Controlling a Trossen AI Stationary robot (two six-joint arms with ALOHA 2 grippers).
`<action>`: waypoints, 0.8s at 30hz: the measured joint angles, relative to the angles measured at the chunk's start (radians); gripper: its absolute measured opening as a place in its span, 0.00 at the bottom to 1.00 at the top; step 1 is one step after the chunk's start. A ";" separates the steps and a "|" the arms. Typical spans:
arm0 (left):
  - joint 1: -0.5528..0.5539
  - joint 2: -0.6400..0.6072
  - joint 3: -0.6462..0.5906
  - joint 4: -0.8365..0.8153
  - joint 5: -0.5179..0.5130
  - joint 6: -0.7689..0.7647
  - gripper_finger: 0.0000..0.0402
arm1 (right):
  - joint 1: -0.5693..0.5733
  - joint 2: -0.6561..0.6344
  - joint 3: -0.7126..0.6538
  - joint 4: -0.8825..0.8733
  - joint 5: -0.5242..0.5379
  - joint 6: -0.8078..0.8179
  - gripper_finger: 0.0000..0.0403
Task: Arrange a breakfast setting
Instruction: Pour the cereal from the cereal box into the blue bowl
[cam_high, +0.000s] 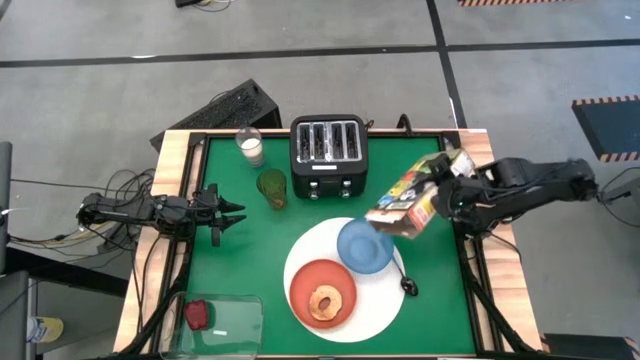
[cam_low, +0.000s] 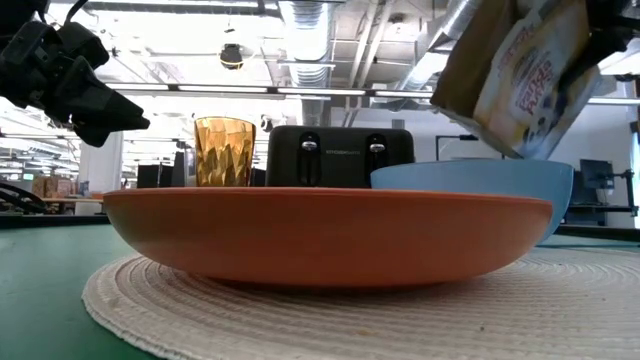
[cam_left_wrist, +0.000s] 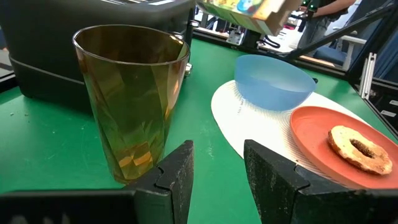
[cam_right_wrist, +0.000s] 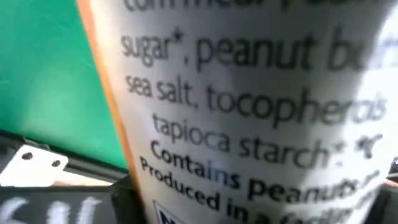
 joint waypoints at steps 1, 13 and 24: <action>0.000 0.000 0.000 0.000 0.000 0.000 0.32 | 0.011 0.006 0.000 0.003 0.000 0.000 0.49; 0.000 0.000 0.000 0.000 0.000 0.000 0.32 | 0.144 0.094 0.000 -0.014 0.139 -0.063 0.49; 0.000 0.000 0.000 0.000 0.000 0.000 0.32 | 0.192 0.171 0.000 -0.014 0.229 -0.078 0.49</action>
